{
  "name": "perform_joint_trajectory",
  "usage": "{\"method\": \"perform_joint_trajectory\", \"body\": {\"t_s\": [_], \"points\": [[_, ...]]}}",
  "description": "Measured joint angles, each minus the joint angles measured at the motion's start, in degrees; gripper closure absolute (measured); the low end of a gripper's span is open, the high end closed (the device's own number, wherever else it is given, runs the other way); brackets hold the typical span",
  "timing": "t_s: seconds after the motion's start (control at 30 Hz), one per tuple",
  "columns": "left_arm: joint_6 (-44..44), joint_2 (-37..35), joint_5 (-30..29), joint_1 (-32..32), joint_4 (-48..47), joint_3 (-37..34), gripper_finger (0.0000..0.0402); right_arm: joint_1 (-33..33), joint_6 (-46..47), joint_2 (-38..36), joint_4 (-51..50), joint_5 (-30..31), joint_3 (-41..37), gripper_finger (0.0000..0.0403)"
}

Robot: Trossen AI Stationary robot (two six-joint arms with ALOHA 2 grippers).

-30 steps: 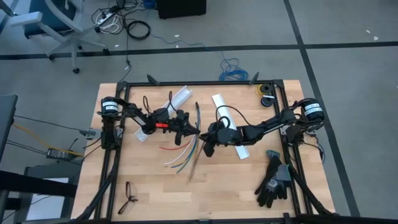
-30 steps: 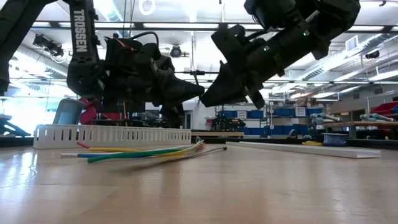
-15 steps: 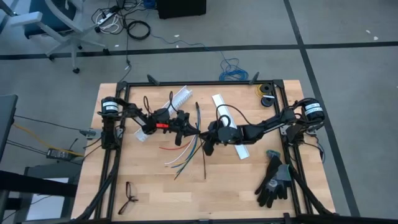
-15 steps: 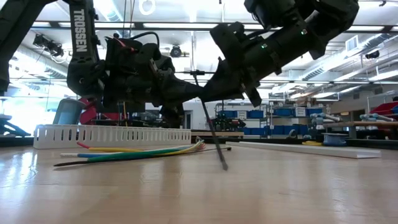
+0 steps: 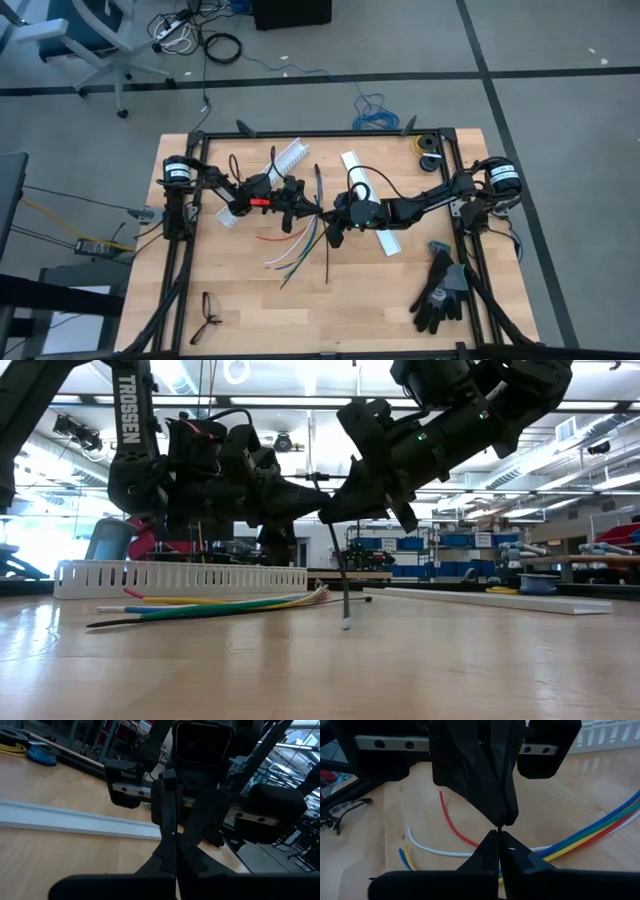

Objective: Ziptie cables
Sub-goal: Prepare the right black zip tie to wrap the cable wires

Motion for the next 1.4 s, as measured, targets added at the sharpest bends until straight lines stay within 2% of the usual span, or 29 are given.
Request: {"method": "perform_joint_trajectory", "body": {"t_s": [0.43,0.87,1.4], "points": [[-0.2,0.0,-0.4,0.0,1.5,0.0,0.0380,1.4,-0.3,0.0,0.0,0.8,0.0,0.0403],[-0.2,0.0,-0.7,0.1,5.5,0.0,0.0378,2.7,0.4,0.0,-0.3,0.9,0.0,0.0403],[-1.1,-0.1,-3.3,0.1,5.7,0.0,0.0378,3.5,0.8,0.0,-0.2,2.0,0.0,0.0403]]}}
